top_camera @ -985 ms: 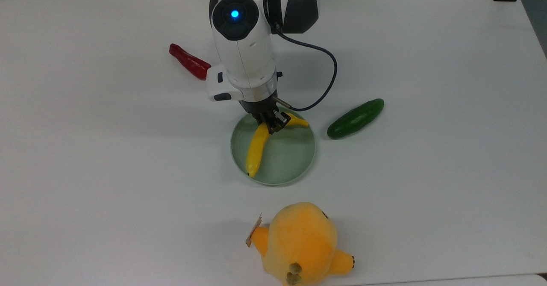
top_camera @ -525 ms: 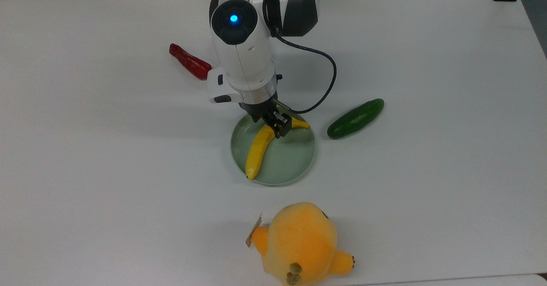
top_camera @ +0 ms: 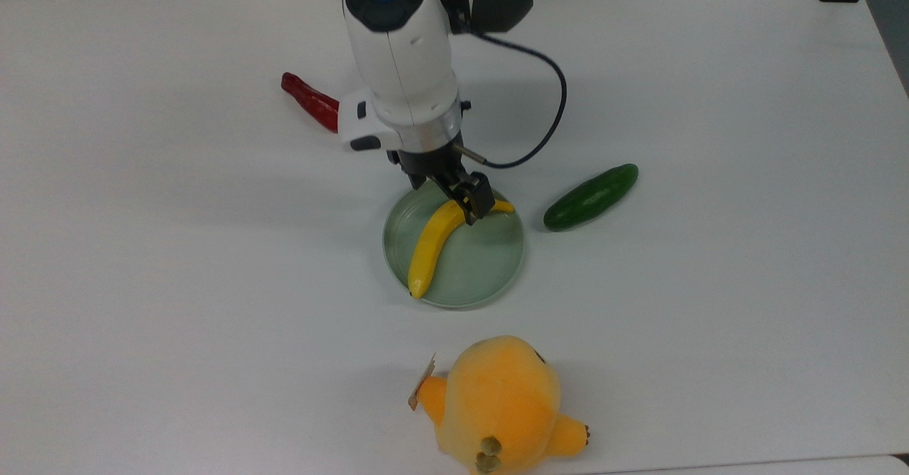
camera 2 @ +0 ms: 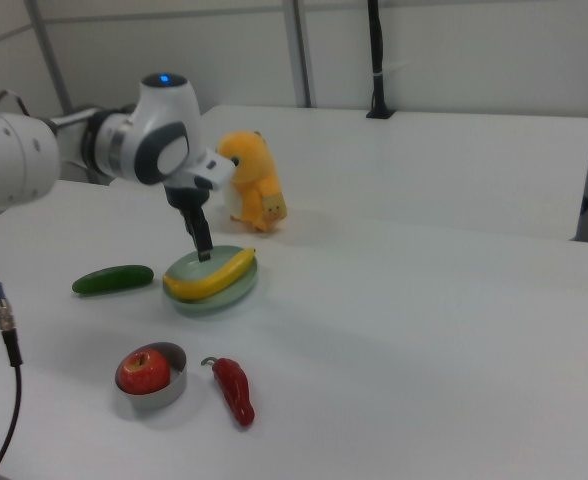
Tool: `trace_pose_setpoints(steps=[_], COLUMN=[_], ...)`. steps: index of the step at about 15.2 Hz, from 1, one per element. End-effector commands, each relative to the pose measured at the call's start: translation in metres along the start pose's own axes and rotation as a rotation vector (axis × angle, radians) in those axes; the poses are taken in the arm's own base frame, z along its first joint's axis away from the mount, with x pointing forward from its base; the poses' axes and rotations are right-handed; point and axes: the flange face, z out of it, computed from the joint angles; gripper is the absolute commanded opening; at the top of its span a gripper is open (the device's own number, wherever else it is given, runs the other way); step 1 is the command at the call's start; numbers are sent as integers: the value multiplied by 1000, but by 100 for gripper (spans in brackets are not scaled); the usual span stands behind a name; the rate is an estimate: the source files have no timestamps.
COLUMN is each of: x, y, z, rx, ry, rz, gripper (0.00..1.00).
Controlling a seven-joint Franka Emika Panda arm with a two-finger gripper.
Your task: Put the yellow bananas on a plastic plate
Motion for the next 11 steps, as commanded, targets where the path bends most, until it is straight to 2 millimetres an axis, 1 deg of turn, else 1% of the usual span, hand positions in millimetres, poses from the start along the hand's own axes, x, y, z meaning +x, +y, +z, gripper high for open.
trace_pose_setpoints(steps=[1,3,4,5,6,7,10,11], x=[-21,-24,-23,-25,-32,-38,-54,-58], y=[16,32,45,53,57,61,75,79], z=[-83,-122,-141,-159,-175,-189,-222,-230], rx=[-5,-14,-12,-12,-9,-9,-20,-21], ry=[-19,-17,-11,-9,-7,-8,-7,-7], rz=[14,28,45,54,52,50,45,43], gripper=[100,100,100,100,100,100,100,100])
